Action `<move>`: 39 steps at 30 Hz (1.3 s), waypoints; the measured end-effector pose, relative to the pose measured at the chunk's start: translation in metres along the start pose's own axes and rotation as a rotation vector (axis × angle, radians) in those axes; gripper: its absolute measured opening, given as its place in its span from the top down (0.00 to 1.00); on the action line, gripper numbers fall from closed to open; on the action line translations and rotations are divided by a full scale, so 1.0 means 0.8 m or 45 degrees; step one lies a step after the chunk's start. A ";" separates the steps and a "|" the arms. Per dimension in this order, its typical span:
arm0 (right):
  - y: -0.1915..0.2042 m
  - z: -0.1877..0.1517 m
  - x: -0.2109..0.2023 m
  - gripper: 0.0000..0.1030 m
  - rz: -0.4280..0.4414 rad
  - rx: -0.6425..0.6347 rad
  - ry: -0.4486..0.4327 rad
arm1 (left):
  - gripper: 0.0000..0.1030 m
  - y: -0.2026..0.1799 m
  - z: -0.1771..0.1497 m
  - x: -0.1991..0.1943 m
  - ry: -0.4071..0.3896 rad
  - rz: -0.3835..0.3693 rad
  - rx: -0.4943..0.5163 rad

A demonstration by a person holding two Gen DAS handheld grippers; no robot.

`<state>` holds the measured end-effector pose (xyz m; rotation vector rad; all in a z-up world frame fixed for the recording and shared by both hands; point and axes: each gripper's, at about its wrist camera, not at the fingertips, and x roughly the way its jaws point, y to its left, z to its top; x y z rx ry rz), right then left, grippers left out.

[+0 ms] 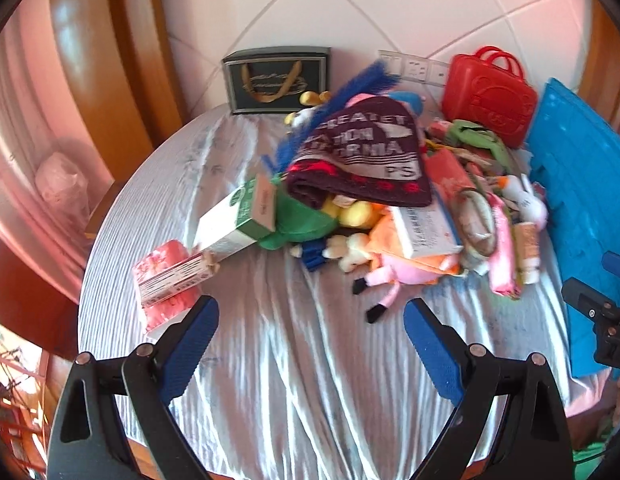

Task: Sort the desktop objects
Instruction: 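Move both tools back from the bin to the clutter heap, then grasp the slim pink medicine box with the left tool while the right tool grasps the pink tissue pack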

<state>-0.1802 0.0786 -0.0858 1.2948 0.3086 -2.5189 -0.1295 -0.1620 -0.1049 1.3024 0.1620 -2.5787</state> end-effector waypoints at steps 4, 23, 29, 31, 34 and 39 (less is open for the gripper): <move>0.028 0.015 0.035 0.00 0.064 -0.042 0.039 | 0.08 0.044 -0.003 0.022 0.054 0.064 -0.077; 0.243 0.058 0.140 0.00 0.105 -0.068 0.175 | 0.16 0.188 0.011 0.176 0.263 -0.028 0.083; 0.286 0.061 0.164 0.00 0.095 -0.074 0.227 | 0.73 0.202 0.013 0.183 0.258 -0.096 0.088; 0.307 0.063 0.169 0.00 0.118 -0.083 0.237 | 0.73 0.217 0.018 0.170 0.213 -0.072 0.089; 0.340 0.068 0.174 0.00 0.170 -0.117 0.237 | 0.73 0.247 0.023 0.159 0.188 -0.042 0.066; 0.399 0.077 0.183 0.00 0.241 -0.195 0.245 | 0.73 0.311 0.002 0.169 0.232 0.030 -0.016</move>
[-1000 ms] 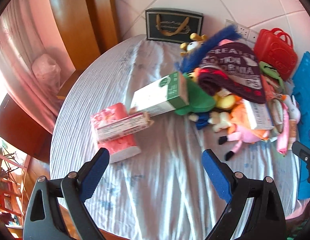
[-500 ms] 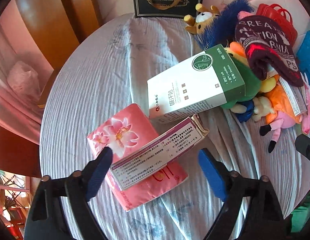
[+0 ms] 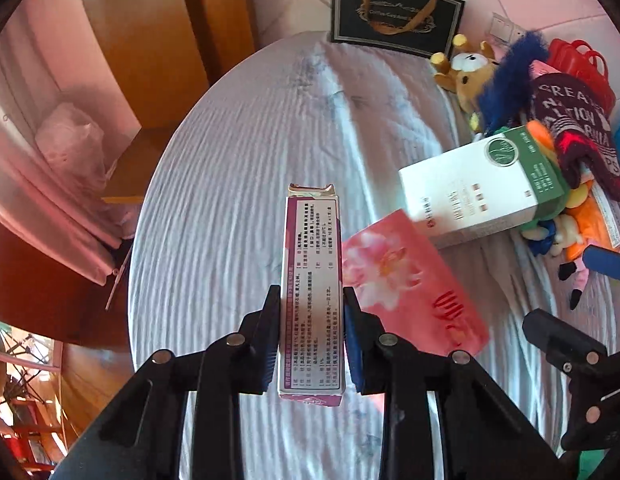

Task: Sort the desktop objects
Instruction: 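Grasp the slim pink medicine box with the left tool while the right tool grasps the pink tissue pack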

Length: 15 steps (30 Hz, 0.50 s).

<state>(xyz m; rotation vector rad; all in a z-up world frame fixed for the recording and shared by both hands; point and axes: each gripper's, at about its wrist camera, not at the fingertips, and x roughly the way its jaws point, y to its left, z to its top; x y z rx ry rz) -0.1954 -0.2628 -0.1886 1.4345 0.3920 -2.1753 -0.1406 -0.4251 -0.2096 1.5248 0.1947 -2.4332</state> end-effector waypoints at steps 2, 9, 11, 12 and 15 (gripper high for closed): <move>0.023 0.006 0.010 0.00 0.014 -0.035 0.008 | 0.73 0.020 -0.015 0.016 0.043 0.002 -0.032; 0.075 0.016 0.048 0.00 0.028 -0.105 0.065 | 0.73 0.033 -0.046 0.048 0.117 -0.009 -0.067; 0.082 0.016 0.058 0.00 0.032 -0.121 0.085 | 0.73 0.033 -0.044 0.053 0.127 -0.031 -0.067; 0.087 0.017 0.062 0.00 0.040 -0.131 0.092 | 0.73 0.031 -0.045 0.055 0.128 -0.043 -0.062; 0.101 0.019 0.078 0.00 0.064 -0.161 0.119 | 0.73 0.025 -0.044 0.061 0.137 -0.074 -0.052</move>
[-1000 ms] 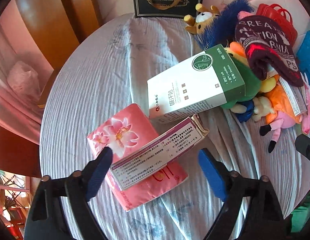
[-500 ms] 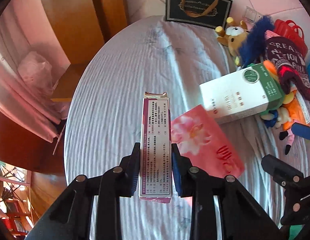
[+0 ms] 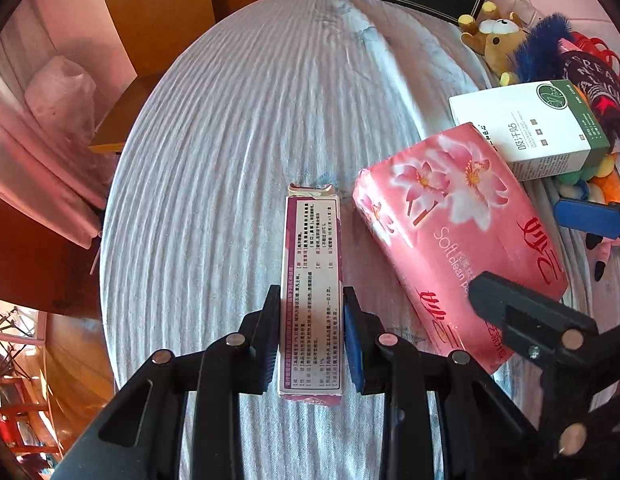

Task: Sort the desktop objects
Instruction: 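Grasp the slim pink medicine box with the left tool while the right tool grasps the pink tissue pack, then lift and carry the medicine box and tissue pack over the blue bin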

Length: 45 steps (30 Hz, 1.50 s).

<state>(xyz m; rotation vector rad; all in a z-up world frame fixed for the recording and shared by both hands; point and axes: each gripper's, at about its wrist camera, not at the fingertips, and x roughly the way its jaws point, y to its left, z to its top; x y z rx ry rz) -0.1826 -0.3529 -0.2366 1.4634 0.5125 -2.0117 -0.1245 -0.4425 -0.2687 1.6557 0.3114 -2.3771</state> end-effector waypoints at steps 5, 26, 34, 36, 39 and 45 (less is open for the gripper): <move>-0.005 0.001 0.020 0.01 0.026 0.011 0.043 | 0.73 -0.009 0.005 0.002 -0.014 -0.016 0.035; -0.032 -0.006 0.004 0.08 -0.030 0.073 0.006 | 0.73 -0.047 0.021 -0.028 -0.105 -0.021 0.142; -0.081 -0.023 -0.093 0.08 -0.054 0.183 -0.189 | 0.73 -0.079 0.032 -0.096 -0.248 -0.036 0.182; -0.096 -0.031 -0.122 0.08 -0.084 0.215 -0.243 | 0.73 -0.097 0.042 -0.114 -0.289 -0.055 0.199; -0.117 -0.047 -0.165 0.08 -0.141 0.269 -0.312 | 0.73 -0.131 0.041 -0.153 -0.363 -0.097 0.241; -0.162 -0.094 -0.261 0.08 -0.261 0.369 -0.454 | 0.73 -0.227 0.045 -0.227 -0.506 -0.211 0.344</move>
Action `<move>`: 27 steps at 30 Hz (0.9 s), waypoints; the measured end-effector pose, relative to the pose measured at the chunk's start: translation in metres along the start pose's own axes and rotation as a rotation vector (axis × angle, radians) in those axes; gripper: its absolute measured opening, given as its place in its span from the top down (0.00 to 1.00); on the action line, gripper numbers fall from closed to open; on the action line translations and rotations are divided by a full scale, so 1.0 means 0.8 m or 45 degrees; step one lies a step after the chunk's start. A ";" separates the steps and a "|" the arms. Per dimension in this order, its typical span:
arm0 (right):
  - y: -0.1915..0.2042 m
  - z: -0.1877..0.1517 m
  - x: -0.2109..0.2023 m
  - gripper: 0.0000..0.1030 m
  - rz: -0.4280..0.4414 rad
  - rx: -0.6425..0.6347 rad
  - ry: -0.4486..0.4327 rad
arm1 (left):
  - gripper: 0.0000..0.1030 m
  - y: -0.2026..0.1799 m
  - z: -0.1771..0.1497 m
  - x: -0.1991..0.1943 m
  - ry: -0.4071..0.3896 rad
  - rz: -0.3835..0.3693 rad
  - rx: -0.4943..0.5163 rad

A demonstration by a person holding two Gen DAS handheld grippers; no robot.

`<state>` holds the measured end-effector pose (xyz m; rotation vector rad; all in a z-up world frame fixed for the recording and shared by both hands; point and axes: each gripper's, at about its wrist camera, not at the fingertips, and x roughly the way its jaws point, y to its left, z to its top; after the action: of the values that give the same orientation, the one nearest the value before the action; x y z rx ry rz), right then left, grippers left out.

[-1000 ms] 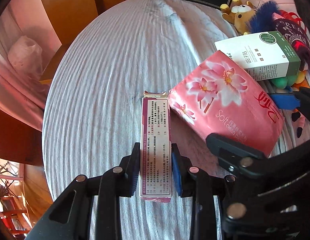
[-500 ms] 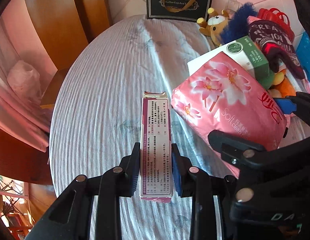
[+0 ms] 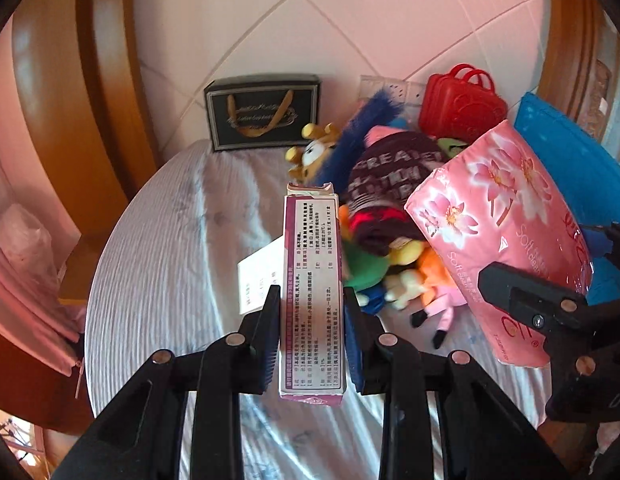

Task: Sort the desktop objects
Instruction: 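Lift and carry the medicine box and tissue pack over the blue bin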

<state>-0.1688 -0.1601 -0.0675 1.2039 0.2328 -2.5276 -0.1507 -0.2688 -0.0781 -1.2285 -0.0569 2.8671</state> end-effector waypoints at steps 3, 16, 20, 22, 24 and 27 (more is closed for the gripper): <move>-0.049 -0.006 -0.054 0.08 -0.066 0.048 -0.087 | 0.73 -0.064 0.018 -0.017 -0.058 -0.057 0.057; -0.363 -0.064 -0.279 0.08 -0.280 0.153 -0.434 | 0.73 -0.423 0.079 -0.079 -0.312 -0.233 0.147; -0.462 -0.089 -0.323 0.08 -0.335 0.174 -0.480 | 0.73 -0.532 0.086 -0.099 -0.341 -0.267 0.177; -0.515 -0.102 -0.343 0.08 -0.366 0.204 -0.478 | 0.73 -0.579 0.087 -0.106 -0.323 -0.287 0.204; -0.560 -0.114 -0.355 0.08 -0.390 0.238 -0.471 | 0.73 -0.614 0.087 -0.110 -0.314 -0.298 0.229; -0.615 -0.136 -0.369 0.08 -0.423 0.292 -0.468 | 0.73 -0.663 0.085 -0.114 -0.304 -0.302 0.285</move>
<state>-0.0947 0.3956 0.0957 0.7986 0.0563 -3.0781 -0.1339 0.2565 0.0575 -0.7805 0.1043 2.7069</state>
